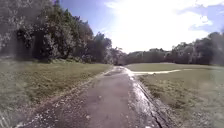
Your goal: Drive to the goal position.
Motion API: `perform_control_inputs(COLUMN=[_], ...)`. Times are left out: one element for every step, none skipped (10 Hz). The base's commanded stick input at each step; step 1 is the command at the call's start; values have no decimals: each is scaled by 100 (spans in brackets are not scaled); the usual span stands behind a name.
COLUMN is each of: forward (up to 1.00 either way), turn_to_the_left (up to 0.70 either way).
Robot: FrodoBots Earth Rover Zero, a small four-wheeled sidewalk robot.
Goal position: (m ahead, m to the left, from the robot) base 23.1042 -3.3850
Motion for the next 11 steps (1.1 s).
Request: perform_control_inputs(forward=[0,0,0,0,0,0,0,0,0,0,0], turn_to_the_left=[17,0,0,0,0,0,0,0,0,0,70])
